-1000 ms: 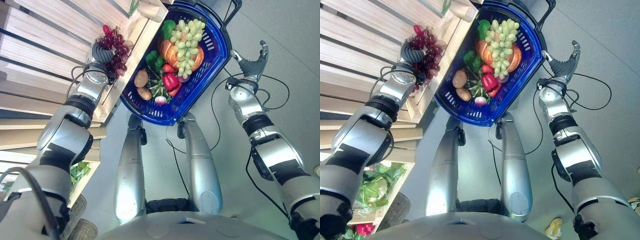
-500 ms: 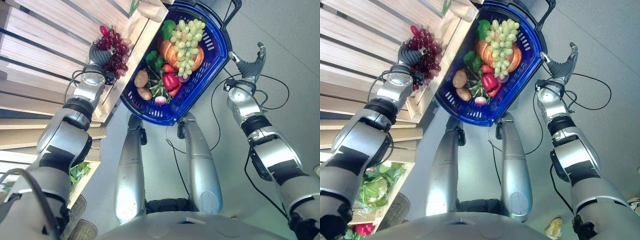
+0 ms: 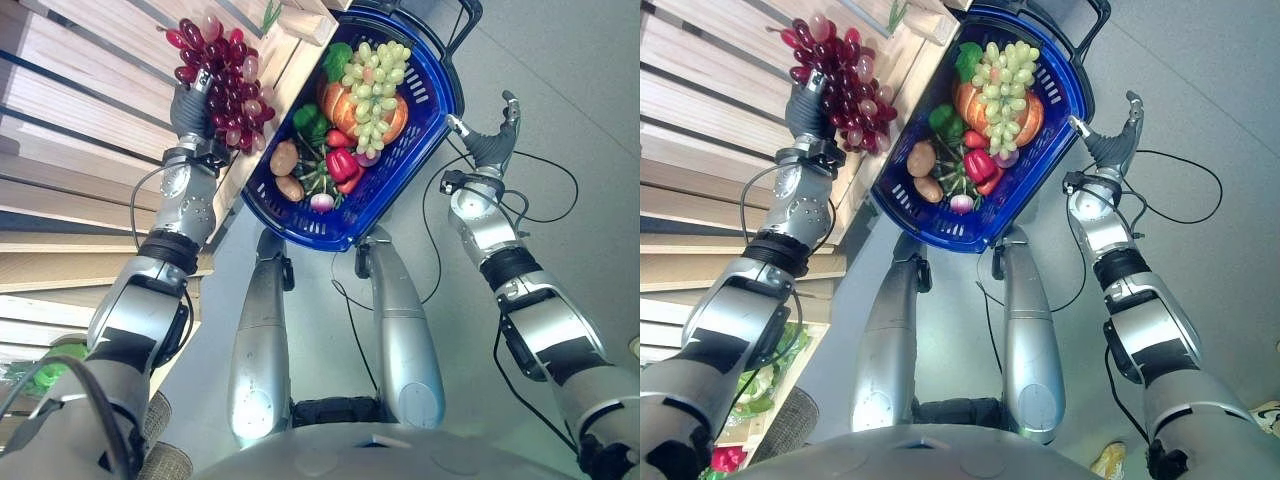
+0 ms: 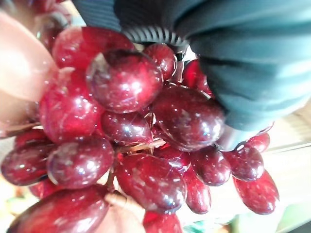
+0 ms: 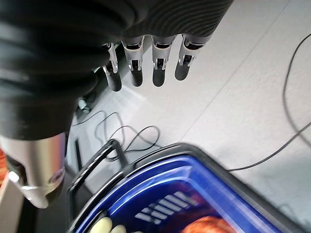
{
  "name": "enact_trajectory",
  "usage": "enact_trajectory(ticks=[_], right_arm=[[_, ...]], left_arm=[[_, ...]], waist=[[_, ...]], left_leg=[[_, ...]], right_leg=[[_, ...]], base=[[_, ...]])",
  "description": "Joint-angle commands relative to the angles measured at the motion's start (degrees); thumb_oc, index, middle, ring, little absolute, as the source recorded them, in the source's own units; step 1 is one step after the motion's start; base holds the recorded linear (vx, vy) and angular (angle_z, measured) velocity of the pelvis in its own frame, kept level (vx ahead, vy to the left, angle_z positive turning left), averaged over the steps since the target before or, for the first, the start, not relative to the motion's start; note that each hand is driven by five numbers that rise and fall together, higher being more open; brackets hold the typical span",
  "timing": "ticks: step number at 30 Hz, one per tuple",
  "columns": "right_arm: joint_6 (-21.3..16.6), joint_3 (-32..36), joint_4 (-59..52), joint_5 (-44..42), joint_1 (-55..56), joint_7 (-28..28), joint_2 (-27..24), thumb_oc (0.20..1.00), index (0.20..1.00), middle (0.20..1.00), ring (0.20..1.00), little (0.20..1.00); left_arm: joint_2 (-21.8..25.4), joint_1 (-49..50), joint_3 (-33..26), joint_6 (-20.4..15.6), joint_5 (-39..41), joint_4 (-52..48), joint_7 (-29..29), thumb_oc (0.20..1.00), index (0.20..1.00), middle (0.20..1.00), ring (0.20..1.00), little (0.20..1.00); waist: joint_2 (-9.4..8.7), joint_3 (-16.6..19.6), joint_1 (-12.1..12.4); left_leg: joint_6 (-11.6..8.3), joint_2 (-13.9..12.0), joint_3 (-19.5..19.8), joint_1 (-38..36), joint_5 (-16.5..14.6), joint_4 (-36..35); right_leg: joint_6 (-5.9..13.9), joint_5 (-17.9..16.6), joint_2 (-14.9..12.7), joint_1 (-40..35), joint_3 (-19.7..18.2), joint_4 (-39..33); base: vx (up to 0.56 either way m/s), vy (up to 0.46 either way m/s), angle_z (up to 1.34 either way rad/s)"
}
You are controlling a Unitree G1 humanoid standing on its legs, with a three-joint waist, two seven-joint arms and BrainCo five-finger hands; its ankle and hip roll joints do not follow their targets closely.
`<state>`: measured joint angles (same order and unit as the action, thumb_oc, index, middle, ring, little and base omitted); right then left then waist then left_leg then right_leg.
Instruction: Pick up fruits and vegetables into the basket
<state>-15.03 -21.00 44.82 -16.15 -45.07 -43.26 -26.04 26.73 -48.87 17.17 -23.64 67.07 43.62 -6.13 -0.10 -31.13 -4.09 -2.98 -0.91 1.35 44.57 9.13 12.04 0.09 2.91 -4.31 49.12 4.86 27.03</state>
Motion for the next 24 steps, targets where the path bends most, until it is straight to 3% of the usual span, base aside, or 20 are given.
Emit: enact_trajectory(ticks=[1, 7, 10, 12, 13, 19, 24], right_arm=[[-1.9, 0.6, -5.1, 3.3, 1.9, -1.0, -3.8, 1.000, 1.000, 1.000, 1.000, 1.000], [-3.2, 0.7, -14.4, 7.5, 4.1, 1.9, -4.6, 1.000, 1.000, 1.000, 1.000, 1.000], [-4.0, 1.0, -20.1, 7.6, 5.4, 6.7, -4.1, 1.000, 1.000, 1.000, 1.000, 1.000], [-4.3, 1.3, -24.3, 6.3, 6.8, 13.5, -3.3, 1.000, 1.000, 1.000, 1.000, 1.000], [-4.2, 1.1, -27.2, 5.5, 7.6, 17.1, -2.8, 1.000, 1.000, 1.000, 1.000, 1.000], [-4.4, 0.0, -34.9, 3.7, 8.2, 25.5, -1.6, 1.000, 1.000, 1.000, 1.000, 1.000], [-1.8, -1.6, -40.3, 1.4, 6.6, 31.0, -1.7, 1.000, 1.000, 1.000, 1.000, 1.000]], left_arm=[[-1.7, -0.2, -4.2, -5.9, 2.6, -4.2, -3.6, 0.200, 0.200, 0.200, 0.200, 0.200], [-2.2, 1.5, -6.6, -9.4, 4.7, -11.0, -7.1, 0.200, 0.200, 0.200, 0.200, 0.200], [-3.3, 2.8, -7.6, -11.4, 2.6, -15.3, -8.3, 0.200, 0.200, 0.200, 0.200, 0.200], [-4.2, 3.9, -8.1, -12.5, 0.3, -18.9, -8.6, 0.200, 0.200, 0.200, 0.200, 0.200], [-4.2, 4.4, -8.1, -12.4, -1.4, -21.4, -8.1, 0.200, 0.200, 0.200, 0.200, 0.200], [-4.4, 4.6, -6.7, -11.4, -5.2, -27.4, -8.1, 0.200, 0.200, 0.200, 0.200, 0.200], [-4.3, 3.9, -4.6, -8.8, -7.6, -32.2, -8.9, 0.200, 0.200, 0.200, 0.200, 0.200]], waist=[[1.33, 1.3, 1.3], [1.54, 1.3, 1.4], [1.52, 1.3, 1.5], [1.47, 1.3, 1.6], [1.41, 1.3, 1.7], [1.09, 1.3, 1.7], [1.11, 1.3, 1.8]], left_leg=[[0.52, 3.0, -0.6, -1.0, -9.2, 7.0], [0.76, 3.2, -0.5, -1.3, -9.3, 6.8], [0.84, 3.3, -0.5, -1.6, -9.3, 6.5], [0.90, 3.4, -0.4, -1.6, -9.3, 6.4], [0.96, 3.4, -0.5, -1.8, -9.2, 6.2], [1.02, 3.5, -0.6, -2.5, -8.8, 5.7], [1.18, 3.5, -0.9, -2.9, -8.3, 5.0]], right_leg=[[4.31, -2.3, 2.1, -3.3, -0.1, -5.9], [4.21, -1.8, 1.7, -3.8, 0.0, -6.1], [4.23, -1.8, 1.5, -4.1, 0.1, -6.5], [4.19, -1.8, 1.4, -4.1, 0.2, -6.6], [4.16, -1.9, 1.3, -4.4, 0.2, -6.8], [4.14, -2.2, 1.1, -5.2, 0.4, -7.4], [4.04, -2.7, 1.0, -5.6, 0.5, -8.1]], base=[[0.00, 0.000, 0.00], [0.00, 0.000, 0.00], [0.00, 0.000, 0.00], [0.00, 0.000, 0.00], [0.00, 0.000, 0.00], [0.00, -0.001, 0.01], [0.00, -0.001, 0.02]])
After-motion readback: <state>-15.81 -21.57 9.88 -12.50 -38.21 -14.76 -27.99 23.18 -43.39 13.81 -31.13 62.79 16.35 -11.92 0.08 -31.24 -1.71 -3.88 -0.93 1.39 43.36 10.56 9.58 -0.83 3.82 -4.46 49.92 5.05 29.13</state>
